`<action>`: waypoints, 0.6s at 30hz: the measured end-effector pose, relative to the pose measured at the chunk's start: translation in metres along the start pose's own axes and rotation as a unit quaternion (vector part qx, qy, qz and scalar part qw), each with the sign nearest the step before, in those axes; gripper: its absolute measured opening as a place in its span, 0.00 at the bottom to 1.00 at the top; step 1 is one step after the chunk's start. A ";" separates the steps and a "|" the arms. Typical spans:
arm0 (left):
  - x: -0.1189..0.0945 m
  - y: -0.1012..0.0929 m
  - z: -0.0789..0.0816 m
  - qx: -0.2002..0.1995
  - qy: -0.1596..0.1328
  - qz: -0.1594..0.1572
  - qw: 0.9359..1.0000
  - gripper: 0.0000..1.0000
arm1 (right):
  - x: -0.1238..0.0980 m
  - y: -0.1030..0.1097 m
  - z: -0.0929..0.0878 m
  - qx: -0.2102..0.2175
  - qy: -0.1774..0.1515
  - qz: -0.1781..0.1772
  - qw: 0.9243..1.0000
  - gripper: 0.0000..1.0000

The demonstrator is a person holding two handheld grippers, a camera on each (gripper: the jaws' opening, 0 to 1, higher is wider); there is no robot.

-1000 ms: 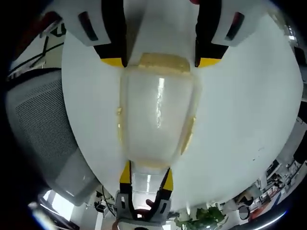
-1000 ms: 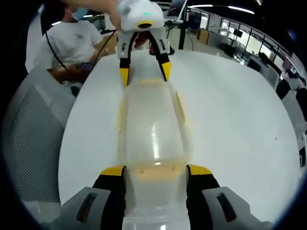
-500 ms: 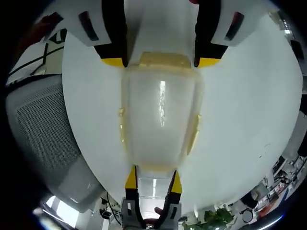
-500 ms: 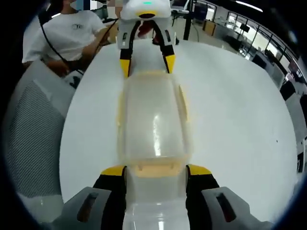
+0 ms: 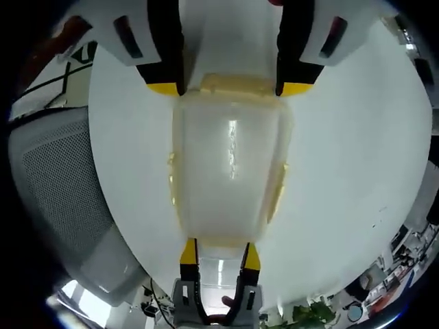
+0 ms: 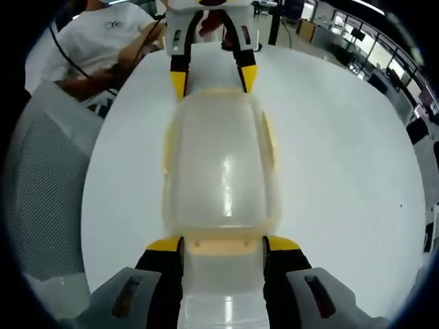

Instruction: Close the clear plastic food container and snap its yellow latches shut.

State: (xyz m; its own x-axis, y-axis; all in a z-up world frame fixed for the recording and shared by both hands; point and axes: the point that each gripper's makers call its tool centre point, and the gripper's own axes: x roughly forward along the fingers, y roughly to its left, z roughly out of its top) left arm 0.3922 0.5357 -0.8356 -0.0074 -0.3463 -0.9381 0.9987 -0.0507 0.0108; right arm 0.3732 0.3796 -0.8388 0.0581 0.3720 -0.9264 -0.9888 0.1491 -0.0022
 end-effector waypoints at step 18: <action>0.000 0.001 0.000 0.034 0.019 -0.011 0.999 0.39 | 0.000 0.000 -0.002 -0.023 0.027 0.013 0.999 0.40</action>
State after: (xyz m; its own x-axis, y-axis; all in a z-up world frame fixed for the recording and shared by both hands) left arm 0.3933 0.5356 -0.8361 -0.0261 -0.3077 -0.9511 0.9925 -0.1214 0.0120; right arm 0.3733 0.3779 -0.8394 0.0255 0.3248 -0.9454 -0.9952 0.0973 0.0066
